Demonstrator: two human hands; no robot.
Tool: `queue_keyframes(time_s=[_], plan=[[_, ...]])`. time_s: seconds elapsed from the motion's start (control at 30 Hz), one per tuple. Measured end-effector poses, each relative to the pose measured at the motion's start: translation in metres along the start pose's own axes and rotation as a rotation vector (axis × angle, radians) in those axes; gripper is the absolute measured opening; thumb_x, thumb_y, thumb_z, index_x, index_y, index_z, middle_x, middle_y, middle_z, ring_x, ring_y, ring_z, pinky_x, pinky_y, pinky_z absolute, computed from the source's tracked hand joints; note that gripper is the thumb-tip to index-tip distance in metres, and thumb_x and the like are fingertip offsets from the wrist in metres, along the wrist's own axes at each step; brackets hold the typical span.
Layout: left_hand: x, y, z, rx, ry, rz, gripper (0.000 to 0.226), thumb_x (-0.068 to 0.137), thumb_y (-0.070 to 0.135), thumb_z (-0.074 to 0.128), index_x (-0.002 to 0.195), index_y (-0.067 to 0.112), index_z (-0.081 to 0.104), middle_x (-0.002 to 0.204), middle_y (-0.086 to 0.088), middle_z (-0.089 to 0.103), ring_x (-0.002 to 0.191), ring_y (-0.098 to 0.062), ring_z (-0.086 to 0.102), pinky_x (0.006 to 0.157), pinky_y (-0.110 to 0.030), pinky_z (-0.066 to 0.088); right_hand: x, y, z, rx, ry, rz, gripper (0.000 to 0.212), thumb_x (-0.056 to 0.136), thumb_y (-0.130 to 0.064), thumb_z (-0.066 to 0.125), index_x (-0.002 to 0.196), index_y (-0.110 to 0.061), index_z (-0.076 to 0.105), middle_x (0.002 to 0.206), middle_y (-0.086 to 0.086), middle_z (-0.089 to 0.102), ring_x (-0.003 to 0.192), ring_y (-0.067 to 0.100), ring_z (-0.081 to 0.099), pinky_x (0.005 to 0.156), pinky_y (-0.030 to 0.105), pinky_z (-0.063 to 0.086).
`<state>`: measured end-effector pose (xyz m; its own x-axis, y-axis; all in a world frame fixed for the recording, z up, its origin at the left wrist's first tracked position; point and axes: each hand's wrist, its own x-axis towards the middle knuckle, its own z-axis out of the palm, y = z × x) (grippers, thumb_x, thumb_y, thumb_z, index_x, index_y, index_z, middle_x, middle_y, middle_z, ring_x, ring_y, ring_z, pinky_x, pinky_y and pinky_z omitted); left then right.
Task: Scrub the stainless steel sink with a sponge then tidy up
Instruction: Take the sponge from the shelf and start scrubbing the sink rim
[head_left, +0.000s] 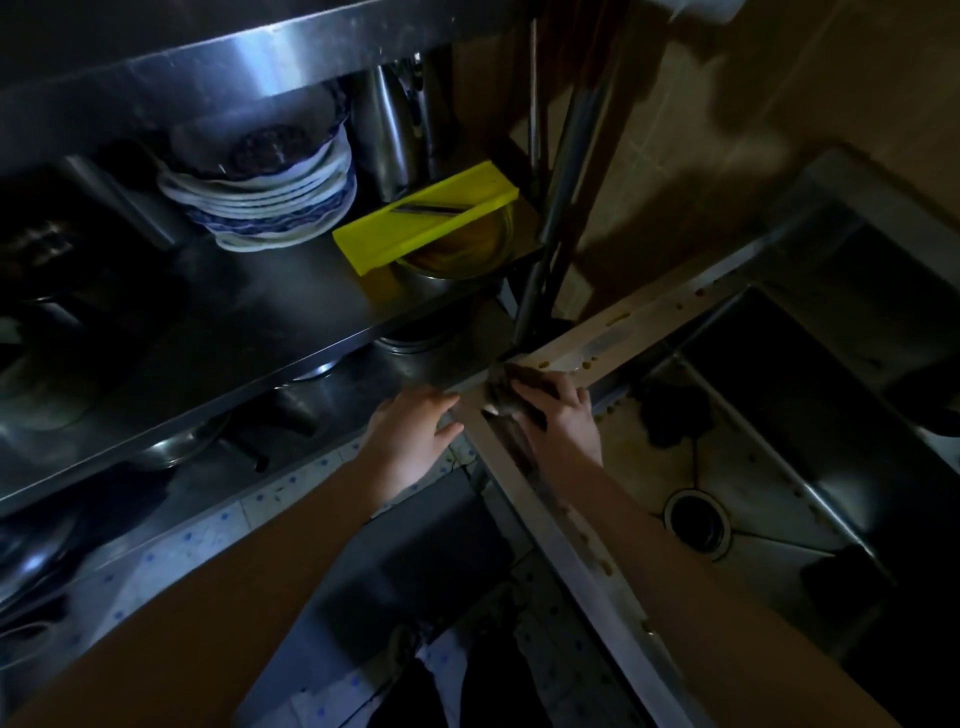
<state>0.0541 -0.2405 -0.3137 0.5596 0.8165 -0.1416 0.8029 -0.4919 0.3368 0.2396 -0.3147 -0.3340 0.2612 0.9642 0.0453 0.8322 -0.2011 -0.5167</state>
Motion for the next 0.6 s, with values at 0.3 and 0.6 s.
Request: queue_keyframes(time_s=[0.3, 0.6], plan=[[0.005, 0.007, -0.005, -0.017, -0.003, -0.041, 0.036, 0.093, 0.04, 0.052, 0.122, 0.021, 0.059, 0.121, 0.0, 0.06, 0.109, -0.018, 0.056, 0.088, -0.034, 0.047, 0.039, 0.03, -0.014, 0.089, 0.119, 0.231, 0.04, 0.089, -0.019, 0.061, 0.128, -0.026, 0.057, 0.127, 0.003, 0.046, 0.107, 0.027, 0.043, 0.099, 0.038, 0.043], [0.005, 0.009, -0.006, -0.039, -0.004, -0.093, 0.034, 0.093, 0.034, 0.053, 0.123, 0.019, 0.057, 0.122, -0.001, 0.06, 0.11, -0.018, 0.057, 0.085, -0.033, 0.046, -0.003, 0.006, 0.002, 0.078, -0.026, 0.025, 0.03, 0.09, -0.03, 0.057, 0.119, -0.032, 0.063, 0.133, 0.0, 0.049, 0.109, 0.028, 0.047, 0.092, 0.035, 0.043]])
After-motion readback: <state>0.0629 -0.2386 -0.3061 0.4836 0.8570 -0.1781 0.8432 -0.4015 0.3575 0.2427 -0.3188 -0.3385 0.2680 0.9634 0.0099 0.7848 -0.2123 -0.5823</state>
